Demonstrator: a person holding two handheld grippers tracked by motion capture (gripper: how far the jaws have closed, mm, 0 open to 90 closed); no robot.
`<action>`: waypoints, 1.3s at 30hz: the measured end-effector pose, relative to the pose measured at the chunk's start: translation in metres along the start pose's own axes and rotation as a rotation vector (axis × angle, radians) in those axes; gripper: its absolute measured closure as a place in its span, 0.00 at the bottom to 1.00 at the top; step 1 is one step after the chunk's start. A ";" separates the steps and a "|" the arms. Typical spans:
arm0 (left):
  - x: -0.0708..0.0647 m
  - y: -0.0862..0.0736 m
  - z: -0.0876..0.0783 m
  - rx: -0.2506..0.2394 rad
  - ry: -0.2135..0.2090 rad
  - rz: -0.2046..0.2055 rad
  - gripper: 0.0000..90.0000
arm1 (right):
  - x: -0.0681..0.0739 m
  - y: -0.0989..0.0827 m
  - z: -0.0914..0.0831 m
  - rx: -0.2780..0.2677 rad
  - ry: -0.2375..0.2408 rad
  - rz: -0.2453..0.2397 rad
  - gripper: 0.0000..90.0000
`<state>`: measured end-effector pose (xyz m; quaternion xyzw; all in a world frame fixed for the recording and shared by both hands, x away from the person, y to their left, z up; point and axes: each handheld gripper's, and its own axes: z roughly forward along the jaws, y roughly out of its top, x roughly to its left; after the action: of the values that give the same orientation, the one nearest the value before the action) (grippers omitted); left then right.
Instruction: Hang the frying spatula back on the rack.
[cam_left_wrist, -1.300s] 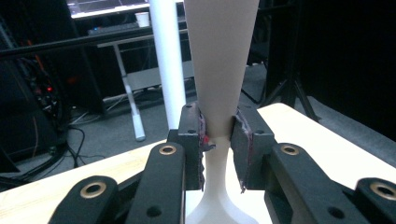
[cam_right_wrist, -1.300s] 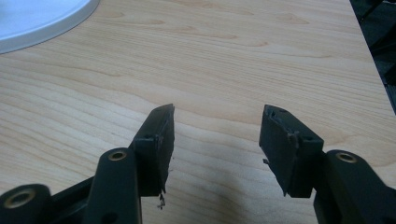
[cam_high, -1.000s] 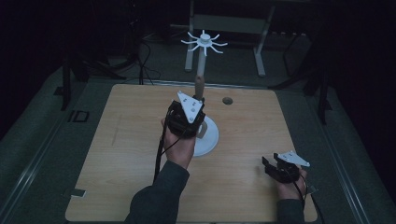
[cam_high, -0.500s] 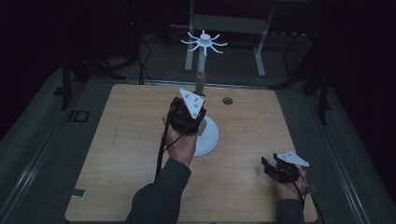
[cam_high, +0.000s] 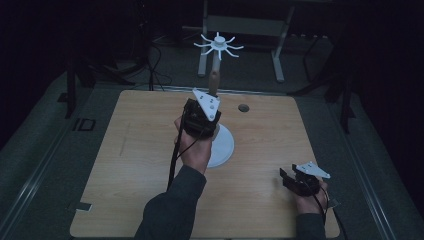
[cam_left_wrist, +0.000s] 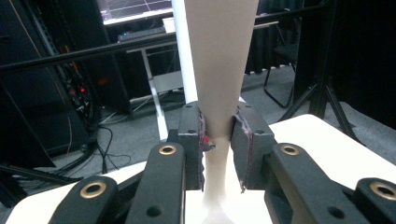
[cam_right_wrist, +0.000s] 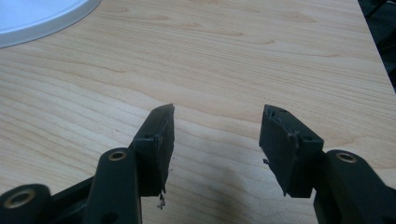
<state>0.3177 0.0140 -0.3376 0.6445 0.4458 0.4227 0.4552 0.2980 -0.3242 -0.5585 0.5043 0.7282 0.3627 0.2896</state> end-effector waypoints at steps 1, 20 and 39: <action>0.000 0.000 0.000 0.000 0.001 -0.001 0.83 | 0.000 0.000 0.000 0.001 0.001 0.000 0.50; -0.008 0.009 0.005 0.002 0.020 -0.013 0.83 | 0.000 0.000 0.000 -0.001 0.000 -0.003 0.50; -0.015 0.016 0.012 0.021 0.047 0.004 0.83 | 0.000 0.000 0.000 -0.001 0.001 -0.004 0.50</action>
<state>0.3286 -0.0057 -0.3274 0.6397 0.4597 0.4341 0.4371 0.2980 -0.3246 -0.5583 0.5027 0.7289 0.3628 0.2904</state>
